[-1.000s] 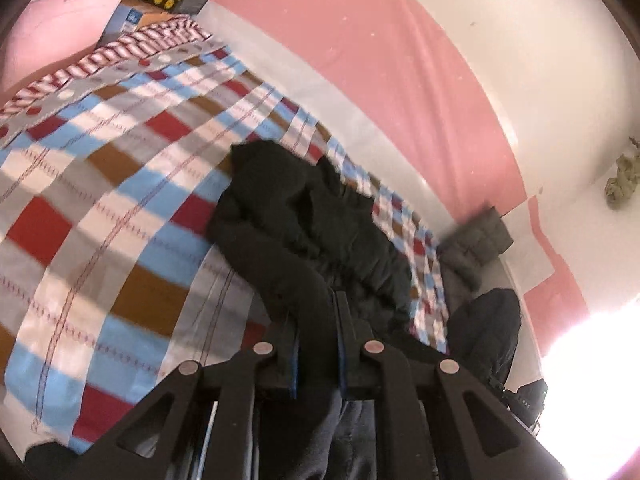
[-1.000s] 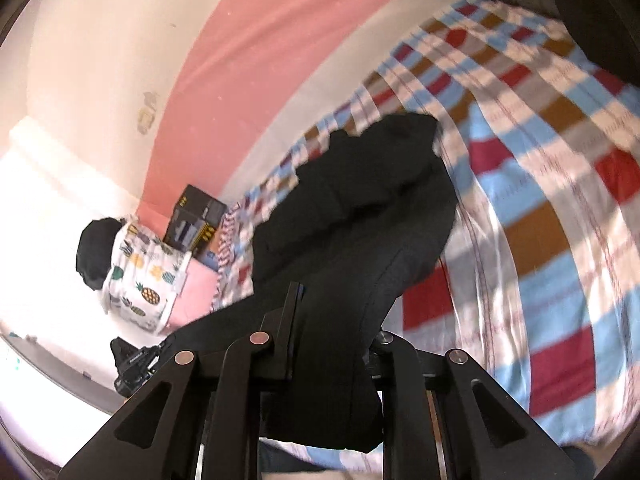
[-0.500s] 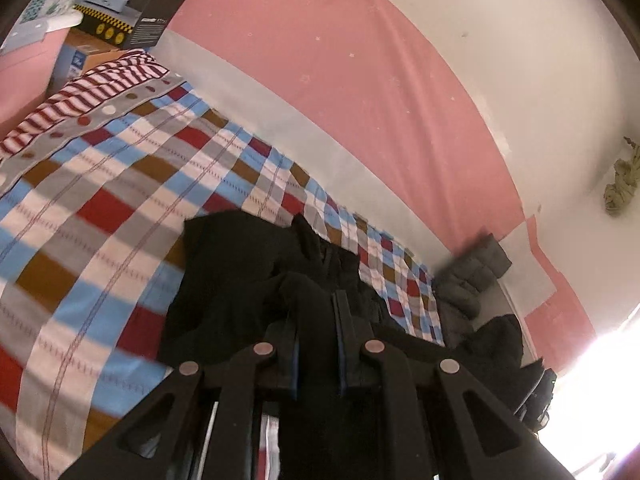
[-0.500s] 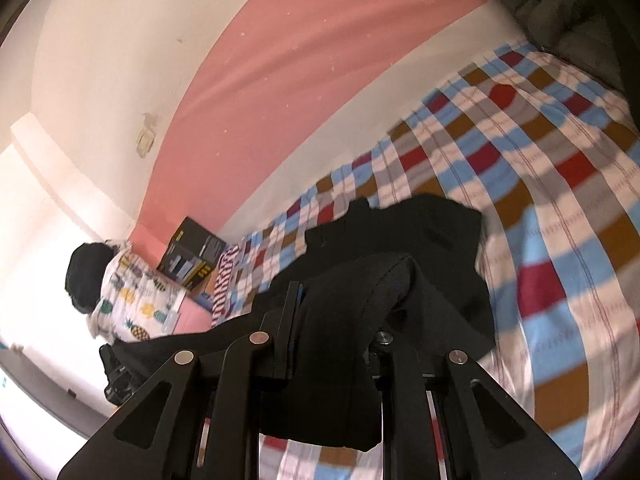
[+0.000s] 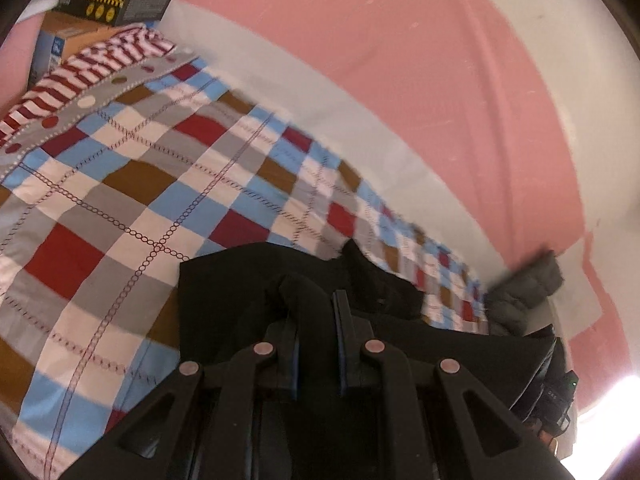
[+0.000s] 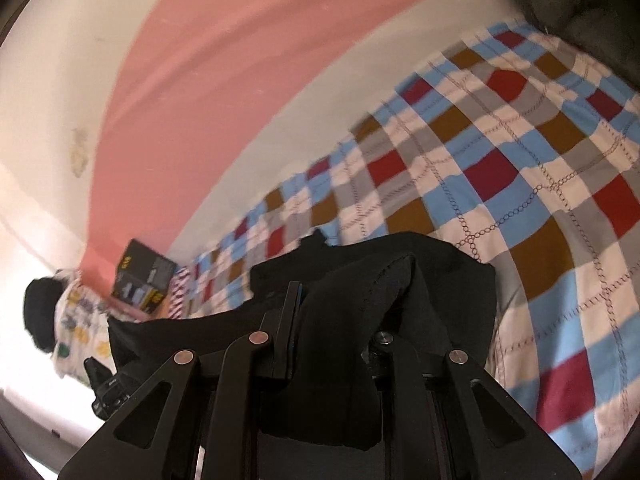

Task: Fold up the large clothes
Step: 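Open both tools and release the folded hem onto the jacket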

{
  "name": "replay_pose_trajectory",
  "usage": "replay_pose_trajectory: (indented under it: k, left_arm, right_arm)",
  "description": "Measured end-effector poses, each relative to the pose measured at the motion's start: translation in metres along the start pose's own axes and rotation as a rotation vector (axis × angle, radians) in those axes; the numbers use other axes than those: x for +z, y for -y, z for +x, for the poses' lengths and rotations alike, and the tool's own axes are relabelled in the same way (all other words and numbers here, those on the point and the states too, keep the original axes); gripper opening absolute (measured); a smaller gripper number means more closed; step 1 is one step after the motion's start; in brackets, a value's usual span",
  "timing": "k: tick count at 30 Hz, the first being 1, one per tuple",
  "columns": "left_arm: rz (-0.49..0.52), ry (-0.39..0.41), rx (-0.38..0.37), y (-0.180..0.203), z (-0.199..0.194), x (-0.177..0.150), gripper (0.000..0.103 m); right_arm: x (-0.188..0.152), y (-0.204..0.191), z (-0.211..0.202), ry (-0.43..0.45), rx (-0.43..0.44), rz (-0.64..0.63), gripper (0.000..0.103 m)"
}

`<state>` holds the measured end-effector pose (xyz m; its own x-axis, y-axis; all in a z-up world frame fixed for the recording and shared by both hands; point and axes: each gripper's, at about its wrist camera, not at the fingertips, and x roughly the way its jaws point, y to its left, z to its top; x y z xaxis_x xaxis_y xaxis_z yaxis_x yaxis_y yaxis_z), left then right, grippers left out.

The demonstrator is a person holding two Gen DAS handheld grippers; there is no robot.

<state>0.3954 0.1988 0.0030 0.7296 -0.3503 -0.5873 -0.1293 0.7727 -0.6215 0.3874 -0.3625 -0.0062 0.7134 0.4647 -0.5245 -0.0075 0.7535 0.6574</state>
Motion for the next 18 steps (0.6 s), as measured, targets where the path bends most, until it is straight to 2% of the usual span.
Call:
replay_pose_trajectory:
  k: [6, 13, 14, 15, 16, 18]
  left_arm:
    - [-0.01, -0.053, 0.07, -0.019, 0.067, 0.005, 0.014]
    - [-0.056, -0.122, 0.097, -0.026, 0.102, 0.016, 0.02]
    - [-0.071, -0.136, 0.085, -0.026, 0.101, 0.018, 0.021]
    - [-0.087, -0.145, 0.064, -0.026, 0.096, 0.022, 0.024]
    - [-0.099, -0.148, 0.036, -0.026, 0.091, 0.025, 0.031]
    - [-0.128, -0.141, -0.027, -0.025, 0.079, 0.03, 0.04]
  right_arm:
    - [0.011, 0.034, 0.069, -0.064, -0.074, 0.054, 0.019]
    - [0.016, 0.053, 0.107, -0.131, -0.111, 0.112, 0.026]
    - [0.018, 0.051, 0.106, -0.134, -0.109, 0.111, 0.029]
    - [0.021, 0.047, 0.102, -0.134, -0.098, 0.105, 0.037]
    - [0.023, 0.043, 0.097, -0.13, -0.075, 0.096, 0.042]
    - [0.029, 0.035, 0.082, -0.116, -0.025, 0.074, 0.06]
